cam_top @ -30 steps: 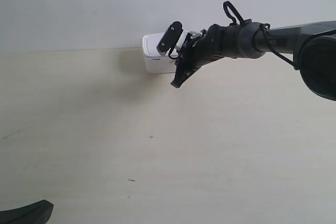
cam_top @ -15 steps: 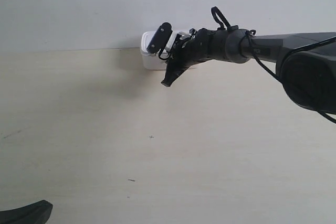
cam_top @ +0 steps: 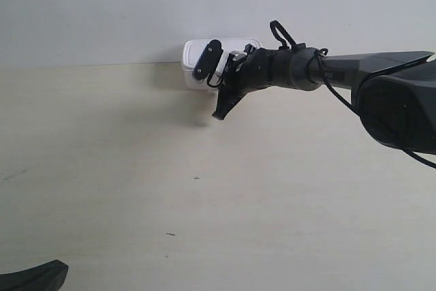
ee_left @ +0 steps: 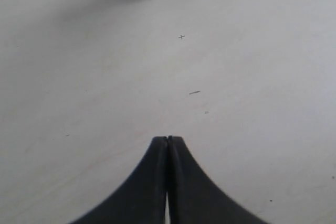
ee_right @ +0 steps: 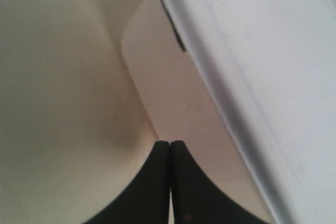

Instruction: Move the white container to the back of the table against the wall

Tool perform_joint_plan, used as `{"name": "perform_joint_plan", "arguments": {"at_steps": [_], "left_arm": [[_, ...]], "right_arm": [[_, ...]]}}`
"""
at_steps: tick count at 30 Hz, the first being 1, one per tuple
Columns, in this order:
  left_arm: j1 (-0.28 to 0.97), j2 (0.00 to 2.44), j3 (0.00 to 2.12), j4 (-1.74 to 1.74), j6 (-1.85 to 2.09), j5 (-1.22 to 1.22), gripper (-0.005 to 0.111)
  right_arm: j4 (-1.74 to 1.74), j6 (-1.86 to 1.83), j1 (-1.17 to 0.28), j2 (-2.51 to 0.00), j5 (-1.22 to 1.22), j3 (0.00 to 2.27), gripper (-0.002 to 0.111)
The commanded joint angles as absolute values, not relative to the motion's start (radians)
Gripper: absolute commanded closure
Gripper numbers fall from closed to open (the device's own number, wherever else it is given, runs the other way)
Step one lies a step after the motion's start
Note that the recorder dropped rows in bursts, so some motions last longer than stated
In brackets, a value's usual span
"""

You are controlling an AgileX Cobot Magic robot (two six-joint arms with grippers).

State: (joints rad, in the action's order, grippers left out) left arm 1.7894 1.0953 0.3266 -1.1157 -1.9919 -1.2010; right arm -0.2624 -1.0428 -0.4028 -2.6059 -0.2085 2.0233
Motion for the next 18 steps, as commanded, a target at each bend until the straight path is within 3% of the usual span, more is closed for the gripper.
{"name": "perform_joint_plan", "arguments": {"at_steps": [1,18], "left_arm": [[1.796,1.089,0.325,-1.114,-1.988,-1.221,0.107],[1.796,1.089,0.325,-1.112,-1.99,-1.221,0.107]], "right_arm": [[-0.254,-1.045,-0.406,-2.601,-0.171,2.043,0.108],[-0.252,-1.047,-0.404,-2.601,-0.158,2.043,0.108]]}}
